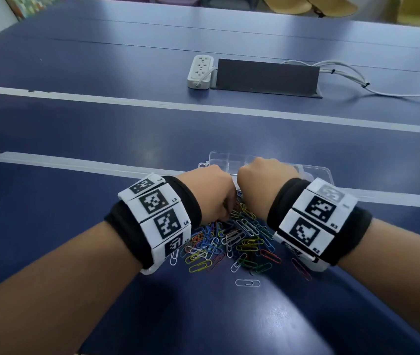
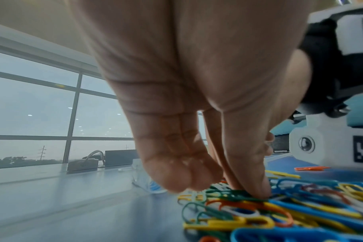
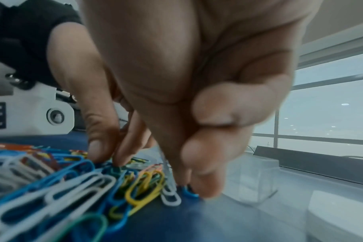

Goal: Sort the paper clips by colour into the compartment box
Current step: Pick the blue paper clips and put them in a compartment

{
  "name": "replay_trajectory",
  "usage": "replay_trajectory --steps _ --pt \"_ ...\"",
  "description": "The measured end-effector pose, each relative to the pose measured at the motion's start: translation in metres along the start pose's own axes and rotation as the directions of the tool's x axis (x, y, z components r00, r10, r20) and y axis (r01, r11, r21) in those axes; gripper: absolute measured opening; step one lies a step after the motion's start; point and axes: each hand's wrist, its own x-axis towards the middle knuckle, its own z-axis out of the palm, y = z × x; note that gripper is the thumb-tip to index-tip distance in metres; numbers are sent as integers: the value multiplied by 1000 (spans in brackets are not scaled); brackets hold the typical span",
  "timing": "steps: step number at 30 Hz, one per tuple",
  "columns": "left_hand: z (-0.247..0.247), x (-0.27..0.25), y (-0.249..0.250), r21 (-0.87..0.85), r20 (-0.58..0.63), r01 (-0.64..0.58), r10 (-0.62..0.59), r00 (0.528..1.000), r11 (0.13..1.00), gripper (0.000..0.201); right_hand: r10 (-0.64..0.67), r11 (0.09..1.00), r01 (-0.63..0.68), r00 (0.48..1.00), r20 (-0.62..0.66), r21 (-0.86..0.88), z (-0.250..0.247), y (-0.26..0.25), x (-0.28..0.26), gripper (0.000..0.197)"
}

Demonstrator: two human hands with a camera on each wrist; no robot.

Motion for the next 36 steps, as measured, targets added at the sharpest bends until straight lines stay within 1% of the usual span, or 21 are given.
replay_trajectory --steps 2,4,7,9,10,12,13,15,16,18,20,22,24,27,30,32,34,36 --pt "1 -1 -1 10 1 -7 7 1000 1000 18 7 1000 -7 1000 1 -18 0 2 2 11" --pt "2 -3 -1 35 -5 -16 16 1000 999 20 6 999 -5 1000 17 -44 0 3 2 15" --pt "3 -3 -3 61 -22 -31 32 999 998 22 11 998 -8 998 63 -57 3 6 2 6" --pt "3 -3 -4 55 -20 -41 42 999 998 27 12 999 -8 996 92 -48 6 12 1 8" --pt "3 -3 -4 51 -16 -45 46 999 998 29 6 1000 -3 996 93 -27 7 15 0 9" --pt "3 -3 -2 50 -6 -53 53 999 997 24 -12 999 9 998 59 48 7 24 -1 13" --pt "4 -3 -1 53 -2 -59 59 998 997 21 -21 995 18 999 34 99 7 28 -3 10" --pt "5 -4 1 56 1 -63 63 998 996 18 -37 980 35 999 6 196 6 34 -8 19" --pt "5 -4 1 59 -1 -62 62 998 996 17 -47 969 44 999 9 242 7 35 -11 19" --pt "6 -5 0 64 -9 -65 65 998 996 17 -79 948 67 996 27 311 11 34 -18 12" --pt "4 -5 -1 59 -24 -60 62 998 996 16 -104 922 84 994 33 377 18 31 -24 16" --pt "2 -8 -3 25 -59 -44 45 997 999 14 -105 909 88 994 18 407 20 30 -26 19" --pt "0 -12 -6 -36 -92 -23 19 996 999 15 -94 906 87 996 -2 414 21 30 -27 18" --pt "-1 -20 -10 -127 -112 -7 -7 994 992 23 -102 901 110 994 -40 420 22 28 -27 19" --pt "-2 -27 -14 -187 -114 31 -53 992 982 22 -134 905 155 988 -78 396 24 25 -28 22" --pt "-3 -31 -17 -206 -101 61 -83 991 977 23 -169 915 196 980 -105 354 26 22 -29 19" --pt "-2 -33 -20 -204 -74 90 -107 991 975 22 -201 928 217 976 -85 302 27 20 -29 17" --pt "1 -35 -20 -186 -53 90 -101 993 978 17 -220 934 224 974 -47 278 29 18 -27 20"
